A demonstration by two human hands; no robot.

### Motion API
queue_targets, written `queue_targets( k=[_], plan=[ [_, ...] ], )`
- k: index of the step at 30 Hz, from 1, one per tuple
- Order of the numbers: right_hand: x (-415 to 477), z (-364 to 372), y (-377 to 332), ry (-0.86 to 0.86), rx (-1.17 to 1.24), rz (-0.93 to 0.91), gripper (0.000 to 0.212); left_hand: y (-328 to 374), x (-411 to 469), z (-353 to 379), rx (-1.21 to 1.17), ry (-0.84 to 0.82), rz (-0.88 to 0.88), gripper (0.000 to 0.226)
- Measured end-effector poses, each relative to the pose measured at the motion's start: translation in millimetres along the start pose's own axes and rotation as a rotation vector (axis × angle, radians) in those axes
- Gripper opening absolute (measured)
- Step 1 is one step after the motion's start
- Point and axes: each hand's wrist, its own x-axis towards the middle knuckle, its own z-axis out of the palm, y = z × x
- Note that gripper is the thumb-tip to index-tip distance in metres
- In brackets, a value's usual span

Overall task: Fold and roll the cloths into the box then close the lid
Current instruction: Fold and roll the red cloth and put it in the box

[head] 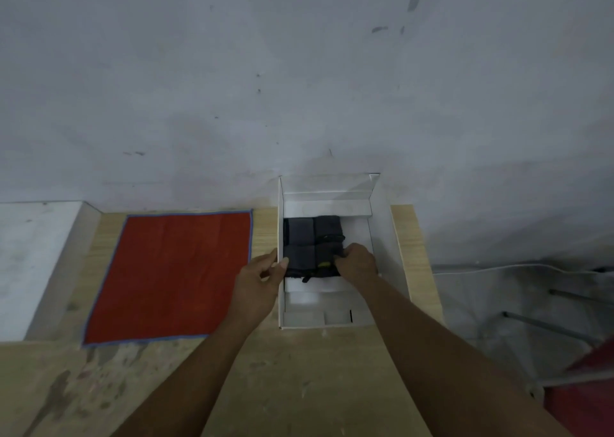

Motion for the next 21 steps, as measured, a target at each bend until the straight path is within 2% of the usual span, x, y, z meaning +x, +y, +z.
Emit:
queue_targets(
  k=[3, 5, 9, 14, 18, 21],
  plan=[
    [-6, -10, 2, -0.028, 0.010, -0.022, 0.031, 5, -3, -4, -0.034, -0.034, -0.032, 0.052],
    [-14, -19, 1, -0.036, 0.029, -0.036, 0.022, 3, -5, -8, -0.012, -0.052, -0.029, 0.054],
    [-35, -36, -8, 0.025, 0.066, -0.049, 0.038, 1, -11, -15, -0.014, -0.070, -0.039, 0.045],
    [-75, -45, -43, 0.191, 0.125, -0.217, 0.022, 0, -21, -32, 0.000, -0.082, -0.009, 0.034],
    [-126, -33, -84, 0.200, 0.287, -0.361, 0.016, -3, -30, -59, 0.060, -0.051, 0.095, 0.027],
    [-164, -4, -112, 0.128, 0.308, -0.447, 0.017, -11, -37, -88, 0.094, -0.018, 0.152, 0.018]
  ],
)
